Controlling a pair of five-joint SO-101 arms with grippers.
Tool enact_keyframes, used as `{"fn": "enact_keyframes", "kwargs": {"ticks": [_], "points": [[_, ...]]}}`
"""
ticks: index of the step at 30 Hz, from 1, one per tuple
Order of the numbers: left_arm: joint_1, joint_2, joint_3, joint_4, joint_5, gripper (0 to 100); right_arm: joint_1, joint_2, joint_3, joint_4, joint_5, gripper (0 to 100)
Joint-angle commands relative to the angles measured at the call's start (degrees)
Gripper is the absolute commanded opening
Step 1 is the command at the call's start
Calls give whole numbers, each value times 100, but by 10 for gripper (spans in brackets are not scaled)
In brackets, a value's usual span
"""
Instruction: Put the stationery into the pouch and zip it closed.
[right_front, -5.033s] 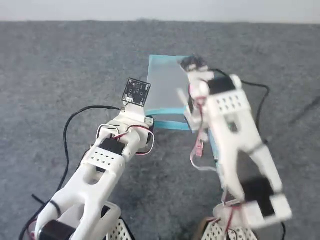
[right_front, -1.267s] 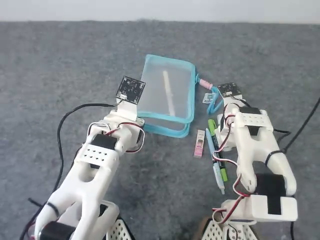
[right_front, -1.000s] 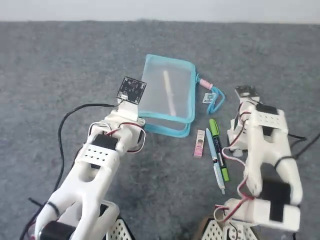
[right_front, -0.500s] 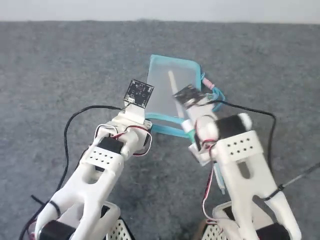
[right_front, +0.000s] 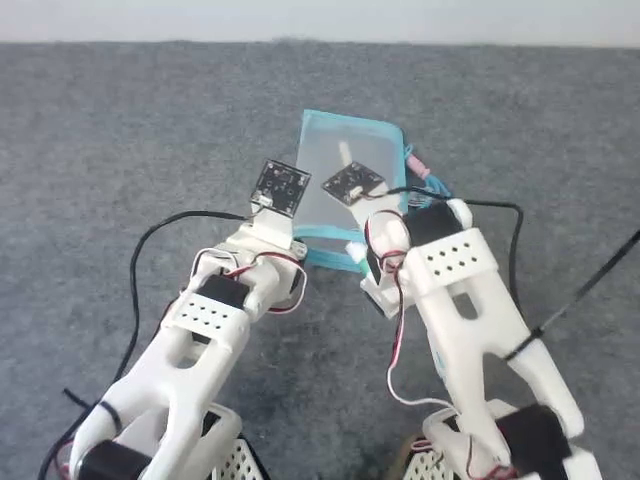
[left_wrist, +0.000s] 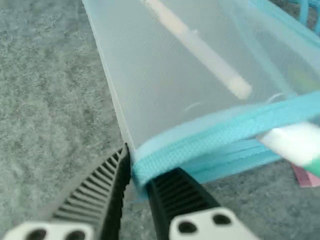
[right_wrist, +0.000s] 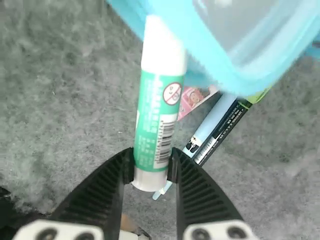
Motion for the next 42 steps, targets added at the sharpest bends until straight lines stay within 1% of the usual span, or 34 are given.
{"fn": "enact_keyframes", "kwargs": {"ticks": [1, 7, 10, 12, 14, 17, 18, 23, 31, 34, 38, 42], "points": [[316, -114, -180, -158, 9, 11, -4, 312, -703, 4, -229, 6], [369, -114, -180, -149, -70, 11, -4, 1569, -1864, 40, -440, 7], [404, -105, -154, -149, -211, 11, 31, 2246, -2585, 101, -941, 9], [413, -114, -101, -176, -220, 11, 22, 2668, -3112, 330, -1134, 18], [413, -114, -92, -176, -220, 11, -4, 3011, -3604, 646, -1187, 75], [413, -114, -92, -176, -229, 11, -13, 3336, -4185, 963, -1196, 197], [413, -114, -92, -185, -229, 11, -13, 3380, -4316, 1024, -1196, 217], [404, -114, -92, -185, -229, 11, -13, 3275, -4686, 1156, -1187, 174], [360, -114, -92, -185, -229, 11, 84, 2976, -4712, 1385, -1134, 173], [325, -114, -92, -185, -202, 11, 251, 2615, -4686, 1437, -905, 173], [-88, -123, -136, -167, -185, 11, 409, 1736, -4141, 1385, -730, 173], [-668, -123, -207, -149, 70, 11, 699, 725, -2866, 1086, -475, 173]]}}
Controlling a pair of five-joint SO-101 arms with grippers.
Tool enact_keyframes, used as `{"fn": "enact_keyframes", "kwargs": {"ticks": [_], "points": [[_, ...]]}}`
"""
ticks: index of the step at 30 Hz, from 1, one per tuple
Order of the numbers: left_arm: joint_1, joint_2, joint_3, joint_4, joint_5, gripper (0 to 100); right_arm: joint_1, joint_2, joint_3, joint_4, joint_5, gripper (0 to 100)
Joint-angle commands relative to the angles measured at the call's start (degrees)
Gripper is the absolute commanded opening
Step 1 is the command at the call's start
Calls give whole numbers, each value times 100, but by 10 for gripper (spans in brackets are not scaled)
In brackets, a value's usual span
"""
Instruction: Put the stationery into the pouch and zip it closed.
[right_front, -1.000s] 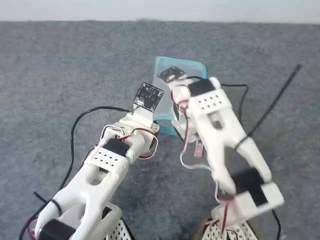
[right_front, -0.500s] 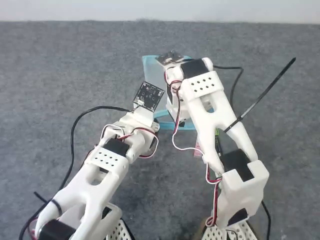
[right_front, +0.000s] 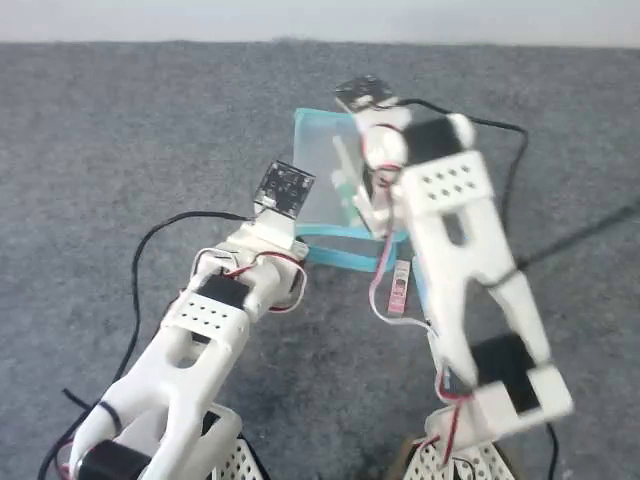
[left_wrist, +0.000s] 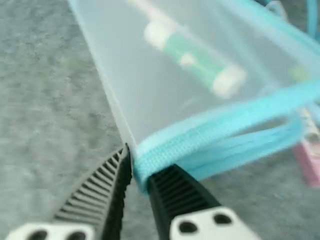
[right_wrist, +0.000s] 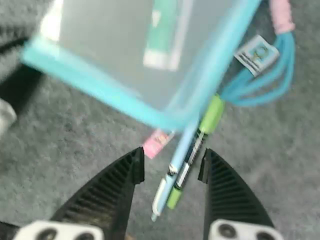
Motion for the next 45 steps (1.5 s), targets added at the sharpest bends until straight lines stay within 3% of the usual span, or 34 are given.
{"fn": "enact_keyframes", "kwargs": {"ticks": [1, 8, 16, 31, 39, 45], "points": [[-440, -132, -207, -70, 167, 11, 391, -1130, 1090, -233, 360, 173], [-484, -123, -198, -70, 167, 11, 1314, -1877, 4000, -1191, 1240, 172], [-484, -88, -189, -70, 167, 11, 963, -2070, 5732, -2571, 1266, 175], [-492, -88, -180, -70, 167, 11, 901, -2044, 6716, -3811, 1266, 170], [-510, -114, -180, 53, 167, 11, 919, -1877, 6716, -3820, 1266, 54], [-519, -123, -180, 123, 167, 11, 1499, -840, 6374, -4189, 1266, 51]]}}
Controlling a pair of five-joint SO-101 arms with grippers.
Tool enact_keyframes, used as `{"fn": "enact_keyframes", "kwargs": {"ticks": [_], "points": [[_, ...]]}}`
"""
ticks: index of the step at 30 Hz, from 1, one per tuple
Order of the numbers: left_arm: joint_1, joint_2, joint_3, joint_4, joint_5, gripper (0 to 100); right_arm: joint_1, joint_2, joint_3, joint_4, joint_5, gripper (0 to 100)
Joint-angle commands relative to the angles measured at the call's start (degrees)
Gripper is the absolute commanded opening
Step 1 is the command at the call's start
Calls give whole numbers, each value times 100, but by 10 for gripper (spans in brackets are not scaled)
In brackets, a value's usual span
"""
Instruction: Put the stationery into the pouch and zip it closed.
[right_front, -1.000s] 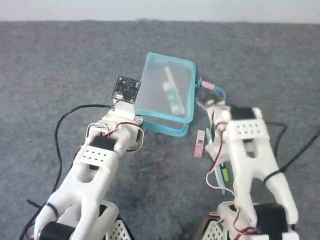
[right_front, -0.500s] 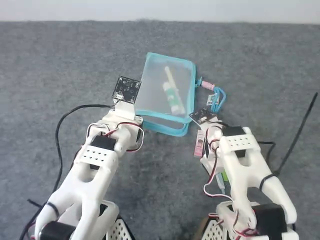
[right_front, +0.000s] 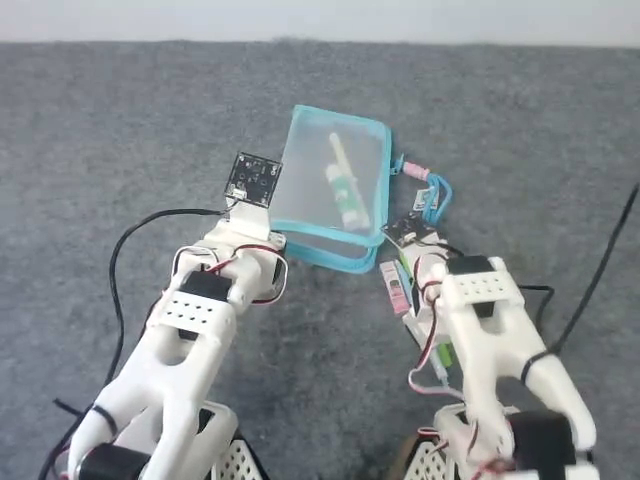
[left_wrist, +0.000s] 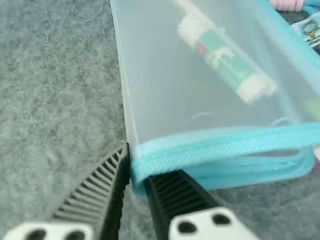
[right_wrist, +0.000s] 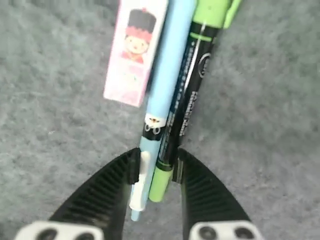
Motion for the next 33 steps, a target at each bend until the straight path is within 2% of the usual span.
{"fn": "enact_keyframes", "kwargs": {"ticks": [1, 10, 14, 18, 21, 23, 28, 33], "points": [[-88, -123, -180, 79, 70, 11, 462, 699, -404, -189, 97, 50], [-70, -123, -180, 79, 70, 11, 1543, 1675, -2031, 101, -220, 16], [-62, -123, -180, 79, 70, 11, 1938, 2105, -2813, 338, -818, 16], [-62, -123, -180, 79, 70, 11, 2255, 2299, -3481, 365, -1204, 16], [-62, -123, -180, 79, 70, 11, 2290, 2325, -3842, 585, -1187, 17], [-62, -123, -180, 79, 70, 11, 2246, 2281, -3930, 778, -1116, 37], [-62, -123, -180, 70, 70, 11, 2185, 2123, -3912, 980, -1116, 181], [-62, -123, -189, 62, 70, 11, 2220, 2053, -3886, 1007, -1116, 188]]}}
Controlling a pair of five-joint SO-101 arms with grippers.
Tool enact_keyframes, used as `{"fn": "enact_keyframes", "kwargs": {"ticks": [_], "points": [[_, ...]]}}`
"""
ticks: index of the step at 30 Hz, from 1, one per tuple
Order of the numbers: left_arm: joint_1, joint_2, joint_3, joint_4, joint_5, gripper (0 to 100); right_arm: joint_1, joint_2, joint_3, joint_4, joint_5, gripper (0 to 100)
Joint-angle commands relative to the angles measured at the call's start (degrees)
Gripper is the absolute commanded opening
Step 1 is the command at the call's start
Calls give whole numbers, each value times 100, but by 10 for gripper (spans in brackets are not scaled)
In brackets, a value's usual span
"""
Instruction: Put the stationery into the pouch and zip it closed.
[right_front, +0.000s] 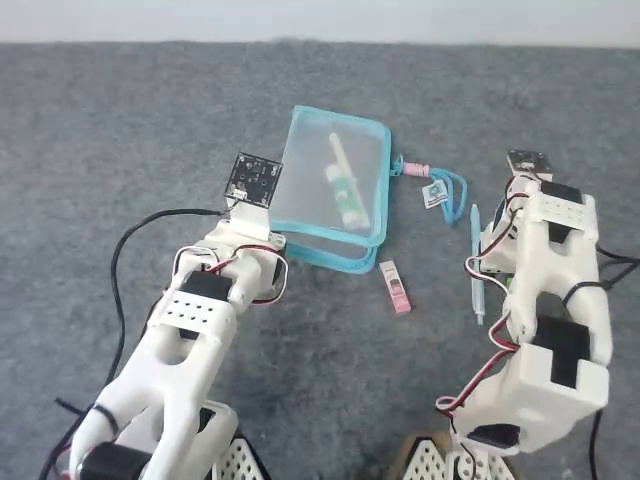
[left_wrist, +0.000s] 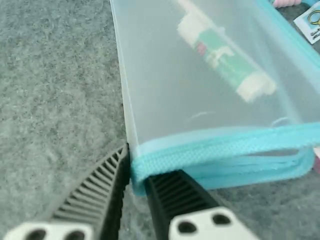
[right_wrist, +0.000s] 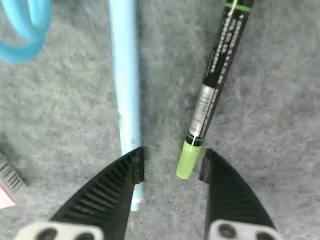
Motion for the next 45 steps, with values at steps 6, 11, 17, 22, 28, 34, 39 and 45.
{"fn": "enact_keyframes", "kwargs": {"ticks": [6, 11, 17, 22, 28, 34, 39, 45], "points": [[-62, -123, -189, 44, 70, 11, 13, -312, 35, -277, 0, 187], [-62, -123, -189, 44, 70, 11, 22, -171, 545, -857, 0, 187], [-53, -123, -189, 53, 70, 11, 435, 207, 571, -1200, 0, 169], [-53, -97, -189, 44, 70, 11, 716, 207, 554, -1209, 0, 17], [-53, -88, -180, 35, 70, 11, 840, 66, 167, -646, 0, 12], [-53, -88, -180, 35, 70, 11, 796, -989, -149, 224, 0, 11], [-53, -88, -180, 35, 70, 11, 699, -2308, -149, 813, 360, 11], [-44, -79, -180, 35, 70, 11, -488, -3468, -123, 1859, 756, 11]]}}
